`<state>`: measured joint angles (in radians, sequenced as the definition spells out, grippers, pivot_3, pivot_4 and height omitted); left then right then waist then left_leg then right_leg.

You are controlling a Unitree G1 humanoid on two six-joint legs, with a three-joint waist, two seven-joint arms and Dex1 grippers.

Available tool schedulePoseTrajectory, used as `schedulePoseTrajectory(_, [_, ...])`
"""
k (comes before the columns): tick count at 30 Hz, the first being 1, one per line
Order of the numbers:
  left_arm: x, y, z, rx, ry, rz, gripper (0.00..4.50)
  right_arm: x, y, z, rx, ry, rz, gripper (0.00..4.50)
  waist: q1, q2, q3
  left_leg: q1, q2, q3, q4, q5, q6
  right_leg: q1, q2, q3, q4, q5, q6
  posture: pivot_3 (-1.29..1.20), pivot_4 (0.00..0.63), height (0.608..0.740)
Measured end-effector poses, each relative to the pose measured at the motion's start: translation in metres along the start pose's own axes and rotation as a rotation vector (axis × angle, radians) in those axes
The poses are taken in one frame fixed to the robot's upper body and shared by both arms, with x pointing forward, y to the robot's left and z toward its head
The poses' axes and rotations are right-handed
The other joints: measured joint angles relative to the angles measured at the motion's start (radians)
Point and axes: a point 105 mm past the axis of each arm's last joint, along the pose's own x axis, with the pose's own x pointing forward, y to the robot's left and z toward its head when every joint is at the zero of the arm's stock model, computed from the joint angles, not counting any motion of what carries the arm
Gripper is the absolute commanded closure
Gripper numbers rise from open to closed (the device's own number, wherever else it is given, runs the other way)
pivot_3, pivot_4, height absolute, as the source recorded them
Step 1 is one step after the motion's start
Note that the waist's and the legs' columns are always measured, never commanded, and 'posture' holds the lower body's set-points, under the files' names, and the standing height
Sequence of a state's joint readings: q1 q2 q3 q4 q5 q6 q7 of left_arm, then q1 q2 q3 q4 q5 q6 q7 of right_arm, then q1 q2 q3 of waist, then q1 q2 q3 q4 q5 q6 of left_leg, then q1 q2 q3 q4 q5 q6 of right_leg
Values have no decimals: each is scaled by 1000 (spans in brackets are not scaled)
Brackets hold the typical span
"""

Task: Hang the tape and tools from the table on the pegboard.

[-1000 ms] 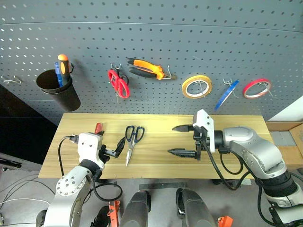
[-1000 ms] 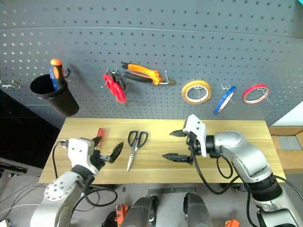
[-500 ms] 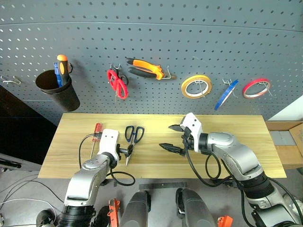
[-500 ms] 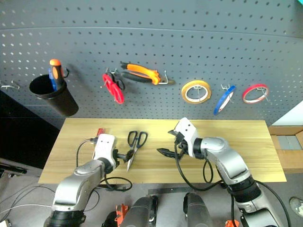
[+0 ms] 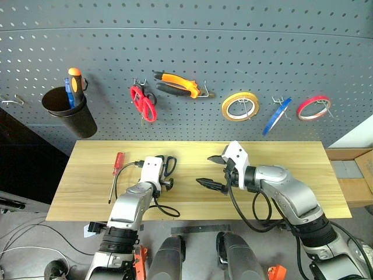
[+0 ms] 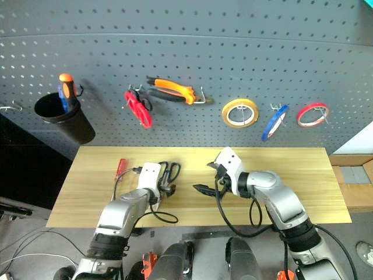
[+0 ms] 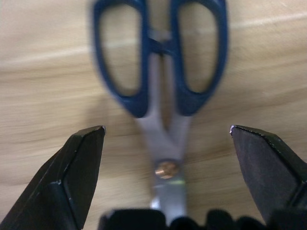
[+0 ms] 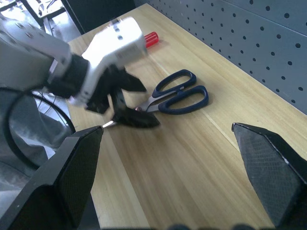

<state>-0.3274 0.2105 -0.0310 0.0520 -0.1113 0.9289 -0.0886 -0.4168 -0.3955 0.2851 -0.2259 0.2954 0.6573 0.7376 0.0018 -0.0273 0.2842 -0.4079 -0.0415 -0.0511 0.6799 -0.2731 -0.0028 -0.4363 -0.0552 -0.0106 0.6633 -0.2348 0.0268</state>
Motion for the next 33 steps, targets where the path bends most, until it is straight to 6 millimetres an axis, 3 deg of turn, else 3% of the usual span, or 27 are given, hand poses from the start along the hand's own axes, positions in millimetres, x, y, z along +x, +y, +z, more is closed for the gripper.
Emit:
schedulePoseTrajectory(1, [0,0,0,-2,3,-2,0,0,0,0,0,0,-1,32,-1,0,0,0,0,0,0,0,0,0,0,0,0,0,0,41,277,740])
schedulePoseTrajectory(4, [0,0,-1,-10,12,-2,566,0,0,0,-1,0,-2,0,-1,0,0,0,0,0,0,0,0,0,0,0,0,0,0,40,275,740])
schedulePoseTrajectory(14, [-11,6,-14,-43,64,17,3901,0,-2,-1,-4,5,-11,0,-1,0,0,0,0,0,0,0,0,0,0,0,0,0,0,44,266,740])
schedulePoseTrajectory(18, [-17,9,-19,-36,57,9,3987,0,-4,-1,-7,2,-14,0,-2,0,-1,0,0,0,0,0,-1,0,0,0,0,0,0,44,263,740])
schedulePoseTrajectory(21, [-32,15,-17,20,-42,-12,3987,-1,-8,2,-11,-6,-19,0,-4,0,0,-1,1,0,-1,0,-1,-1,0,1,0,0,0,52,264,740])
schedulePoseTrajectory(23, [-49,15,-1,53,-181,-47,3987,-3,-9,7,-7,-38,-5,0,-2,0,0,-2,1,0,-1,1,-2,-2,0,1,-1,0,0,60,264,740])
schedulePoseTrajectory(25, [-75,4,33,56,-412,-118,3987,-5,-6,23,35,-128,37,0,4,0,0,-3,1,-1,-1,0,-2,-1,-1,0,-3,0,-1,70,265,740])
schedulePoseTrajectory(28, [-113,-3,65,99,-677,-173,3989,-9,1,50,76,-260,105,0,8,0,0,-3,1,0,-1,0,-1,-1,-1,1,-4,1,-1,74,263,740])
schedulePoseTrajectory(30, [-133,-8,72,144,-775,-205,3991,-17,-2,63,85,-316,114,0,10,0,0,-3,1,0,-1,-2,2,-1,-1,0,-5,1,-1,84,263,740])
schedulePoseTrajectory(33, [-148,-12,72,162,-829,-214,3992,-26,-3,75,110,-371,138,0,17,0,0,-3,1,0,-1,-2,3,-1,-1,0,-4,1,-1,97,257,740])
